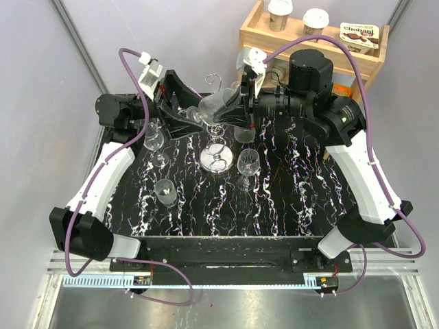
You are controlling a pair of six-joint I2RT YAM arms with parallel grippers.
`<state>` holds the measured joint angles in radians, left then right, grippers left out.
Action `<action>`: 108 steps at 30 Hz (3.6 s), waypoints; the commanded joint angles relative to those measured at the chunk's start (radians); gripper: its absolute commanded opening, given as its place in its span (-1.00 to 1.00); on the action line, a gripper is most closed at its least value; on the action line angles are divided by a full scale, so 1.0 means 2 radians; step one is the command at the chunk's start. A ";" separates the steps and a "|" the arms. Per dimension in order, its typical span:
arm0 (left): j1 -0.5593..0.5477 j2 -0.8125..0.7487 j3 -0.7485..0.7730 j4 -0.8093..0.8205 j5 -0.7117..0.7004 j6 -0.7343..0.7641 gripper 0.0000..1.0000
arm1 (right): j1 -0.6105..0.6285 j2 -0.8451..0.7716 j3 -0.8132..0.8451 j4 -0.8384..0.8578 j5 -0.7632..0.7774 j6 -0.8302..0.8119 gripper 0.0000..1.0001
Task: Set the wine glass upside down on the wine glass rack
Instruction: Turn the wine glass upside down at the wine rack.
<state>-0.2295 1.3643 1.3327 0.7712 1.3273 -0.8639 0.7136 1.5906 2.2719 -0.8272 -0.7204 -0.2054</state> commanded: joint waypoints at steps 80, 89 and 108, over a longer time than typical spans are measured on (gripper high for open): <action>0.018 0.092 0.222 -0.537 -0.112 0.456 -1.00 | -0.121 -0.034 -0.183 0.071 0.092 -0.108 0.76; -0.005 0.109 0.284 -0.651 -0.160 0.528 -1.00 | -0.027 0.016 -0.053 -0.038 0.246 -0.241 0.95; -0.023 0.096 0.299 -0.703 -0.194 0.566 -1.00 | 0.040 0.097 0.065 -0.135 0.392 -0.329 0.99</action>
<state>-0.2691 1.5944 1.8660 -0.6758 0.9298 0.2550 0.7776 1.7729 2.3840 -1.0885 0.0082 -0.8318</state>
